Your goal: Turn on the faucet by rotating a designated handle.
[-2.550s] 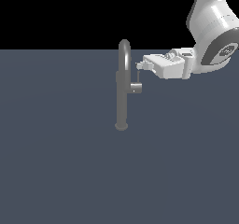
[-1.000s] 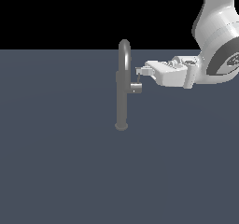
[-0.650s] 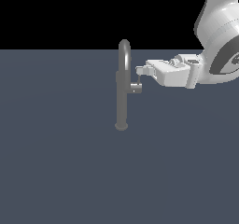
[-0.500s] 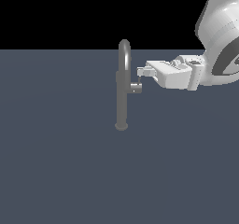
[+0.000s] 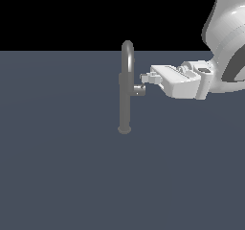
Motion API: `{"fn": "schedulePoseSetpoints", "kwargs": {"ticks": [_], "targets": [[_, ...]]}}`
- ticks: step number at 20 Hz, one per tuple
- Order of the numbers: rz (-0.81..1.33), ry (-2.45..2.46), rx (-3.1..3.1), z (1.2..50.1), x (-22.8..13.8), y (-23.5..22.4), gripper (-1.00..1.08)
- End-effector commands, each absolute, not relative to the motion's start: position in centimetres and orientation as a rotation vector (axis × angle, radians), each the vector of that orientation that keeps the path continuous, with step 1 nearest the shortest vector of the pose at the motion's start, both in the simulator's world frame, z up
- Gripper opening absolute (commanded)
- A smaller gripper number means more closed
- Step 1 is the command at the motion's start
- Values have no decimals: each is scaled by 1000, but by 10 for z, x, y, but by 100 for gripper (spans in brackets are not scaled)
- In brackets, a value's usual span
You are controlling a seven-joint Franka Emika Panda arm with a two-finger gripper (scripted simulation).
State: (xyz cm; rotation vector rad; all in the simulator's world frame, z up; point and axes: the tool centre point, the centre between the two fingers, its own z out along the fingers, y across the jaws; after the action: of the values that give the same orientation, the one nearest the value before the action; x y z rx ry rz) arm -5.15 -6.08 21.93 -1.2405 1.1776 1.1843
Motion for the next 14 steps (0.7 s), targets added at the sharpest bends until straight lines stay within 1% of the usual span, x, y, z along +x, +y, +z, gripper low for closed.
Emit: {"fn": "schedulePoseSetpoints", "kwargs": {"ticks": [1,2,3,11,12,13,14], "targets": [[1215,1204,-1217,192,-67,-61,-100],[1215,1204,-1217,192,-67,-61,-100],[1184,1173,-1242,216,-56,-61,-100],[1217,1206,-1215,160,-72,-61,-100],[1217,1206,-1215,160,-72,-61,-100],[1185,1165,-1244,190,-61,-61,-100],[1189,1169,-1241,184,-61,-61,-100]]}}
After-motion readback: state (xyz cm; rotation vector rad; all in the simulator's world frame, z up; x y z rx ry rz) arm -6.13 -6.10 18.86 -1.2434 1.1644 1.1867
